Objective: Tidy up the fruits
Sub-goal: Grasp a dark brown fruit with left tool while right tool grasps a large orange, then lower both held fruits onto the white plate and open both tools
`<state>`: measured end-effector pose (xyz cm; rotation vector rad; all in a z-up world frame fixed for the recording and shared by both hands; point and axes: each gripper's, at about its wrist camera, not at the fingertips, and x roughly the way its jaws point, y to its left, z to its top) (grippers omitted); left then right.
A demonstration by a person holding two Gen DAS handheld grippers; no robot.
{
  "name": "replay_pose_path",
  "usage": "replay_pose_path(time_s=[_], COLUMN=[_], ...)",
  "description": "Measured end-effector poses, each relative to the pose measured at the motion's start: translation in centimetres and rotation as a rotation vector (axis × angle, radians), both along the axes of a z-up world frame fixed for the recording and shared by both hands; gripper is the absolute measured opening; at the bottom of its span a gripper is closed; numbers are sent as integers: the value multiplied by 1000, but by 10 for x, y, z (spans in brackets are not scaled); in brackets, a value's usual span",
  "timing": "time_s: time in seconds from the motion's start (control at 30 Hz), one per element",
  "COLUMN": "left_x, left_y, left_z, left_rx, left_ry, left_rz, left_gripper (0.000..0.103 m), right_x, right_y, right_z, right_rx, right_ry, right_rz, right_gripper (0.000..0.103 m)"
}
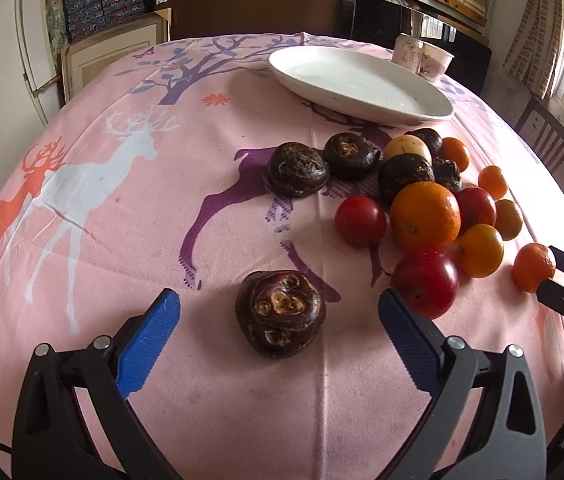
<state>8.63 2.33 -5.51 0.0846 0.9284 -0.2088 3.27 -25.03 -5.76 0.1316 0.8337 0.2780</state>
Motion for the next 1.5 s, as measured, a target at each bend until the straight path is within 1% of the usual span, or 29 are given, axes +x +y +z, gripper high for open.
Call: replay_pose_path(time_s=[0.03,0.07,0.17,0.2,0.23,0.27,0.3,0.33,0.37,0.4,0.43,0.5,0.6,0.7,0.77,0.87,0.93,1.0,1.07,1.17,1.3,1.37,1.4,1.43,1.5], left_x=[1,1,2,1,1,0,-2,-2,-2,-2,-2,-5,-9,-7,1,24,46,70,94,127,158,168,171,173,175], left_y=[-3,-6,-7,-6,-6,-5,-5,-4,-2,0,3,9,8,8,2,-18,-36,-55,-70,-83,-91,-92,-91,-90,-89], left_z=[-1,-3,-2,-2,-1,-1,-1,0,0,1,1,2,3,12,27,58,75,85,85,75,60,53,49,45,41], left_rx=[10,22,24,21,16,13,12,11,10,6,-1,-33,-23,-53,-48,-43,-39,-23,-9,-8,11,1,-10,-21,-25], left_ry=[4,10,6,4,1,-1,-4,-6,-8,-10,-11,-10,-22,-32,-68,-127,-158,-184,-184,-155,-129,-118,-117,-114,-107], left_rz=[-18,-27,-36,-37,-39,-41,-40,-39,-34,-27,-18,-16,-16,-10,-8,-34,-48,-56,-50,-47,-49,-51,-50,-50,-57], left_gripper=[77,71,70,69,65,64,58,53,51,45,42,41,41,41,41,41,41,42,42,42,42,42,45,53,61], right_x=[1,2,5,7,8,10,10,10,10,9,9,9,10,11,17,36,58,88,121,164,200,209,211,212,211], right_y=[0,1,1,2,2,3,2,2,1,0,-2,-4,-5,-7,-8,-9,-8,-9,-11,-16,-22,-23,-24,-25,-25], right_z=[-1,-1,-2,-2,-4,-6,-6,-6,-6,-6,-6,-6,-6,-1,13,47,65,74,73,61,39,28,26,26,28], right_rx=[1,0,1,4,9,29,33,35,38,47,60,79,84,97,108,87,94,107,118,119,153,170,175,173,152], right_ry=[5,10,14,19,30,41,38,35,32,31,29,29,30,21,2,-76,-109,-117,-107,-81,-41,-27,-27,-35,-61], right_rz=[1,2,1,4,13,36,38,39,39,38,37,32,32,32,35,24,16,-8,-38,-94,-119,-125,-121,-120,-125], right_gripper=[81,80,74,68,56,50,46,46,46,46,45,45,45,45,45,45,45,45,45,45,46,47,53,63,64])
